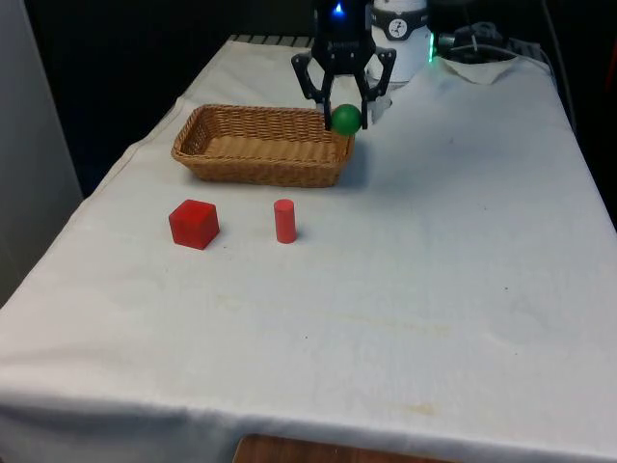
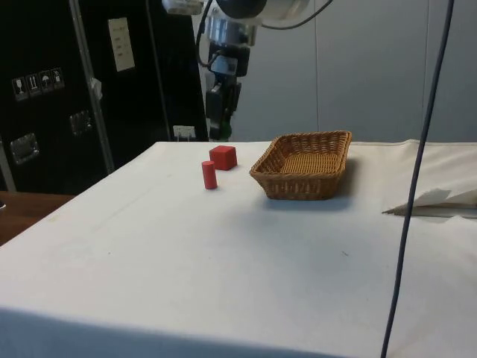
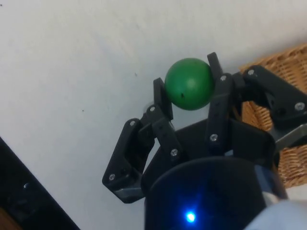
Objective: Pick up the object to the left of the cylinder and place it into the basket.
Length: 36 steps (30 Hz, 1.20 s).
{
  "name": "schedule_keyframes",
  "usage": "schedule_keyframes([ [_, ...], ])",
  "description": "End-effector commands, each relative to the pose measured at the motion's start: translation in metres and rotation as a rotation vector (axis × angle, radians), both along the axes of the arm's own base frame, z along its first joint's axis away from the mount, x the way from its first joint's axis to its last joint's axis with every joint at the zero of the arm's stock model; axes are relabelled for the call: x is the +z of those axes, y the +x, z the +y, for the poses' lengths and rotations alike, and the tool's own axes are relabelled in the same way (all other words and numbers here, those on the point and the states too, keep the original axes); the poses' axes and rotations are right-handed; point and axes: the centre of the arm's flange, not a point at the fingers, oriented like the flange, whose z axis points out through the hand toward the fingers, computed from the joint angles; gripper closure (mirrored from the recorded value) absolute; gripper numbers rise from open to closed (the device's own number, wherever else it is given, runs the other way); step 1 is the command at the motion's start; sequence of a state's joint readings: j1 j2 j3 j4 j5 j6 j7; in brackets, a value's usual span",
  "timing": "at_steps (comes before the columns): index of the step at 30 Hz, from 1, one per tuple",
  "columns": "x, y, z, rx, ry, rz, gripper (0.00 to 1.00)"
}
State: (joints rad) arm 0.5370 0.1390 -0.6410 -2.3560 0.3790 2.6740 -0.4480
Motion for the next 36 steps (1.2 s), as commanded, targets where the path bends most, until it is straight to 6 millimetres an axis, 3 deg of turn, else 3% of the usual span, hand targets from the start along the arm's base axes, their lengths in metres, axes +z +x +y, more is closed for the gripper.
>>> schedule_keyframes([
  [1, 0.000, -0.006, -0.003, 0.004, -0.011, -0.001, 1.00],
  [23, 0.003, -0.044, -0.011, 0.075, -0.005, 0.021, 1.00],
  [36, -0.007, -0.066, -0.032, 0.111, -0.031, 0.048, 1.00],
])
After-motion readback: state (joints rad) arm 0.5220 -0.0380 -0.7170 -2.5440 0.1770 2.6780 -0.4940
